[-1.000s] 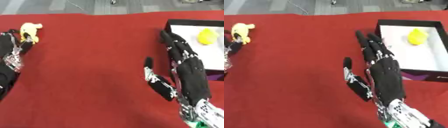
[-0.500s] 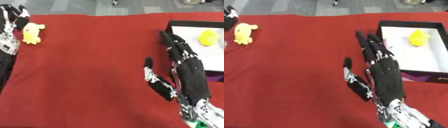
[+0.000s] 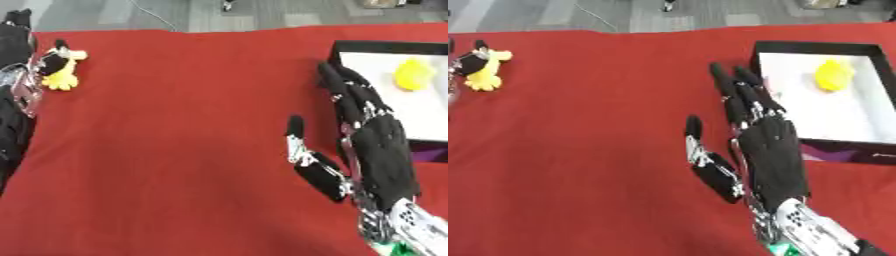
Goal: Pick up the objects with one hand, pass them to the other hand, and then place them into the box on the other side of the table.
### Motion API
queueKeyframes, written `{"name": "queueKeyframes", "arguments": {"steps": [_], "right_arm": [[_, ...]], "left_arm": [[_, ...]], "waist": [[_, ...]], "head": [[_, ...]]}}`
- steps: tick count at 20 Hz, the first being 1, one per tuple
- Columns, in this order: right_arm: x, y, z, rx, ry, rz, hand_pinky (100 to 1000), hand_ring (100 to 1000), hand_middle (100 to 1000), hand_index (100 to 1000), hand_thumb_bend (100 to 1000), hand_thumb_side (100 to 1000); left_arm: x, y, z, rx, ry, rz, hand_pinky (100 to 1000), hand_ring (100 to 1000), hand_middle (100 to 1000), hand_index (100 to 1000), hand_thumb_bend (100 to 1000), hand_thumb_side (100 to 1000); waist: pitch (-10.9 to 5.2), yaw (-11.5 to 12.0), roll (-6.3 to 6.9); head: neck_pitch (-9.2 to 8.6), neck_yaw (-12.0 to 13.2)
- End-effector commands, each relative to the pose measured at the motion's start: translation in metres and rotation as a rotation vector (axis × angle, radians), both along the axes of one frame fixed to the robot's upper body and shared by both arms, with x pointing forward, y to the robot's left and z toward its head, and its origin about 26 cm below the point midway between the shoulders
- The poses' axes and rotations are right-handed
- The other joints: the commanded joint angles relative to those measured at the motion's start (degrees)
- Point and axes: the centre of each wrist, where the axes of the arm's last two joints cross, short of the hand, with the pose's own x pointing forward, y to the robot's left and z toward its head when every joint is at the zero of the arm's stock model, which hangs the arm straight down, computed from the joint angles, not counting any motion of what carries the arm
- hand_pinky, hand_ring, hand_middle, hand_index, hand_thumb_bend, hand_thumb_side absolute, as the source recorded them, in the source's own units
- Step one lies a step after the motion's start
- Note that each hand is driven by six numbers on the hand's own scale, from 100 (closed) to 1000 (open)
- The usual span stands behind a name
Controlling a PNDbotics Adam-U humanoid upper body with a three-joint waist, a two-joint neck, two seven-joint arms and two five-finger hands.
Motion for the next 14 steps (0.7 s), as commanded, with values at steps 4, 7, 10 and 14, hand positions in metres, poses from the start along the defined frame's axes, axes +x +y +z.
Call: {"name": "queueKeyframes", "arguments": {"steps": [4,7,10,14], "right_arm": [[-0.003,0.001,0.005,0.019,-0.020,0.012,480,883,713,991,100,426],[-0.003,0.001,0.005,0.020,-0.020,0.013,481,883,713,991,100,412],[-0.004,0.002,0.005,0.022,-0.020,0.014,481,886,713,992,100,410],[-0.004,0.003,0.005,0.026,-0.019,0.015,481,889,712,992,100,412]], "left_arm": [[-0.003,0.013,0.008,-0.021,0.068,0.031,838,830,875,950,142,365],[-0.005,0.015,0.001,-0.046,0.105,0.027,838,829,874,949,122,411],[-0.006,0.017,-0.005,-0.076,0.127,0.017,835,826,874,948,100,511],[-0.009,0.021,-0.011,-0.119,0.131,0.016,827,816,868,941,100,541]], "waist": [[-0.79,-0.21,0.11],[-0.71,-0.28,0.07],[-0.57,-0.35,-0.01],[-0.33,-0.45,-0.17]], "head": [[-0.96,-0.45],[-1.11,-0.66],[-1.37,-0.91],[-1.74,-1.18]]}}
